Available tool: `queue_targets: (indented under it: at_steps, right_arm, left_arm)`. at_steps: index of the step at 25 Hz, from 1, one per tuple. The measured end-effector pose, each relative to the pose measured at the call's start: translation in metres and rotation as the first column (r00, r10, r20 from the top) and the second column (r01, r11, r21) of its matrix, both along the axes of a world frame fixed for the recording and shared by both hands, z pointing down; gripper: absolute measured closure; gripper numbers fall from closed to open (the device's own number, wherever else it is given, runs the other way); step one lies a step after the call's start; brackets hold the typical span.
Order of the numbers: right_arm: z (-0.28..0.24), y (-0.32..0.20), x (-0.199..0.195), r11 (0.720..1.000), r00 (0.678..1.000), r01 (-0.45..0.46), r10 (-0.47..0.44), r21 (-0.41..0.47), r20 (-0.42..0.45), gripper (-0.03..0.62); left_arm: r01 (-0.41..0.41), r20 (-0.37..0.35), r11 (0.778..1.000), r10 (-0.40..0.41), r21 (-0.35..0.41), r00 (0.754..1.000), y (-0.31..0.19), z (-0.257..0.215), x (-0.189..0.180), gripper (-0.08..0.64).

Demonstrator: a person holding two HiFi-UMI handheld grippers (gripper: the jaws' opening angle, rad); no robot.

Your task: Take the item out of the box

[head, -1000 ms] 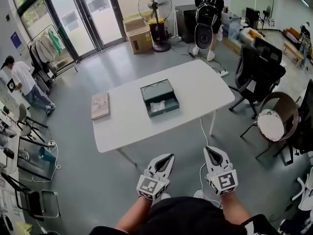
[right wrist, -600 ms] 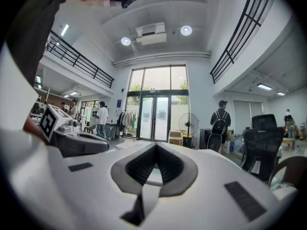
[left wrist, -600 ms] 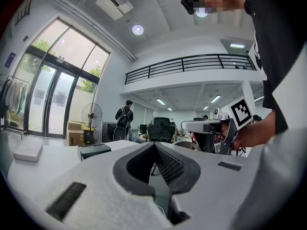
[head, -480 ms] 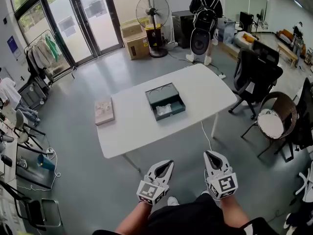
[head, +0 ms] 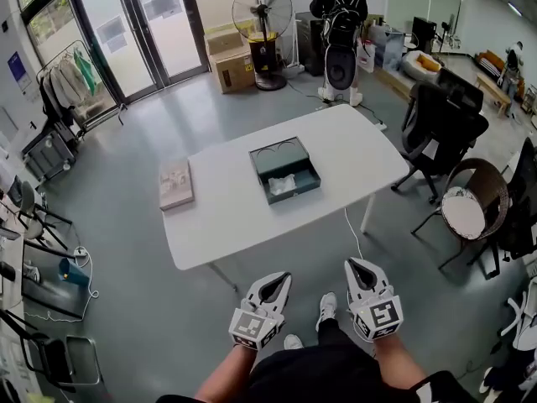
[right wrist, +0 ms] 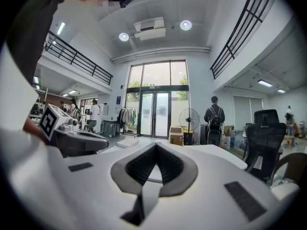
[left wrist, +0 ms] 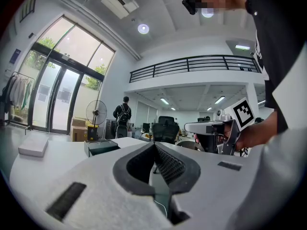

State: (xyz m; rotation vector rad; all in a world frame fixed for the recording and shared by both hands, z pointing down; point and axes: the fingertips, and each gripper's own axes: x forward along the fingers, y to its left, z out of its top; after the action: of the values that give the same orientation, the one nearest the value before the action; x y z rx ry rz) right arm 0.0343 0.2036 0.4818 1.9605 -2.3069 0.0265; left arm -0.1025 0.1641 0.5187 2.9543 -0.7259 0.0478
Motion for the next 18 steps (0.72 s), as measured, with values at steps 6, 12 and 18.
queue_targets:
  at_steps: [6,12,18]
  right_arm:
    - [-0.004,-0.038,0.014,0.999,0.999,0.047,-0.048,0.008,0.025,0.586]
    - [-0.004,-0.086,0.044,0.996,0.996,0.086,-0.086,0.015,0.021,0.586]
    - [-0.007,-0.127,0.07,0.991,0.991,0.134,-0.134,0.013,0.016,0.586]
  left_arm:
    - [0.024,0.019,1.0,-0.024,0.001,1.0,-0.031,-0.001,0.015,0.549]
    - [0.044,0.041,0.999,-0.045,0.007,0.998,-0.075,0.0,0.043,0.549]
    - [0.075,0.06,0.997,-0.075,0.001,0.995,-0.113,0.0,0.069,0.549]
